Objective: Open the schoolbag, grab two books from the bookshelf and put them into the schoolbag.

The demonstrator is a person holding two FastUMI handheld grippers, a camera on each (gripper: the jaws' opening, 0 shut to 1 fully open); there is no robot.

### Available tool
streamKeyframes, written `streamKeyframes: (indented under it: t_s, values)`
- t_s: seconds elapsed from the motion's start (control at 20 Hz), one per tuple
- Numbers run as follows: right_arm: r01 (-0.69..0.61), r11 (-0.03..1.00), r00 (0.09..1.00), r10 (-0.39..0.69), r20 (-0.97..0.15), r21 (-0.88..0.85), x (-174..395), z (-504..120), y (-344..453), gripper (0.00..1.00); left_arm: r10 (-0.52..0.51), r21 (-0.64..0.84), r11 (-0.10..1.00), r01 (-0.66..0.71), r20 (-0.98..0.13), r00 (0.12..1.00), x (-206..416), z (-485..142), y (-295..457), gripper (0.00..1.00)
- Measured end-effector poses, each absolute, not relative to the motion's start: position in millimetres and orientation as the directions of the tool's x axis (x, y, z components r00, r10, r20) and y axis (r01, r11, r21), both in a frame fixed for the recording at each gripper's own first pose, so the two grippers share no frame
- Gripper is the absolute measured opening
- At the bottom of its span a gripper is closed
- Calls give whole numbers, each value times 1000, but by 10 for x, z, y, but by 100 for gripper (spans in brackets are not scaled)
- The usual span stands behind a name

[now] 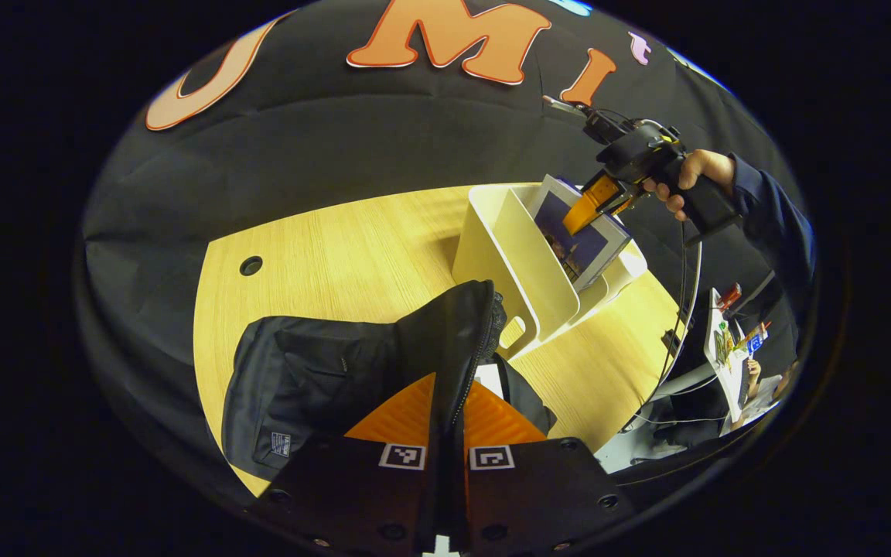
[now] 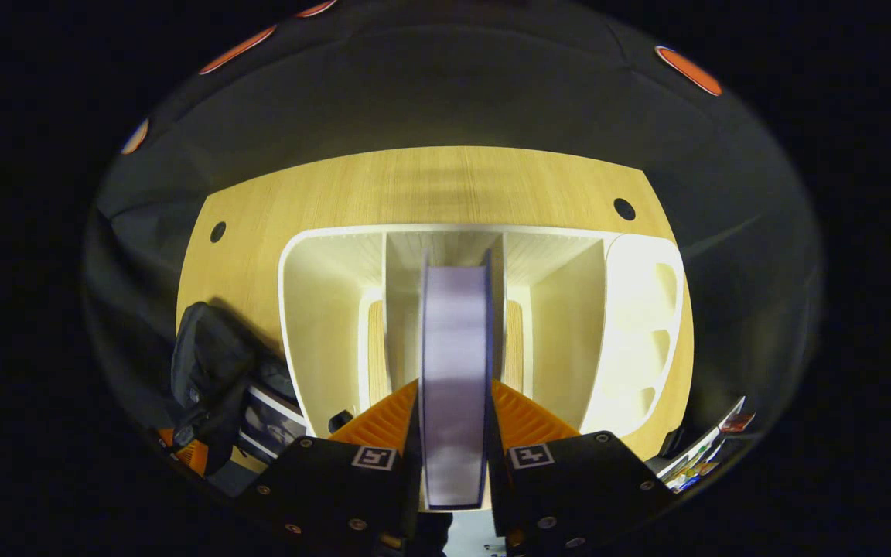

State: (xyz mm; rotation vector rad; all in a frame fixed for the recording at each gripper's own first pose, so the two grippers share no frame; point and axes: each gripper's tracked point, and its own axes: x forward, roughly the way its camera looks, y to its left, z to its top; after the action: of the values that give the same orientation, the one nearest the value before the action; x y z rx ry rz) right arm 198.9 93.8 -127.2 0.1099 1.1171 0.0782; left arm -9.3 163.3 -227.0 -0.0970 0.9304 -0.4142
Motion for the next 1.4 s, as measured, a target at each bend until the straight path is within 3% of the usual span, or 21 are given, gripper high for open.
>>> streamKeyframes:
  t_s: [0.5,0.9,1.4]
  values:
    - [2,970,483,214,-849,245,1258,-994,763,35,-401,-257,908,331,-759,512,-97,-2310,1593,7]
    - [91,914,541,289,-790,396,515,-1034,559,33,-402,-245,903,353,-771,494,-94,-2305,1545,7]
    - [208,734,582,438,-685,646,-233,-1407,754,32,-398,-224,897,380,-784,477,-90,-2287,1478,7]
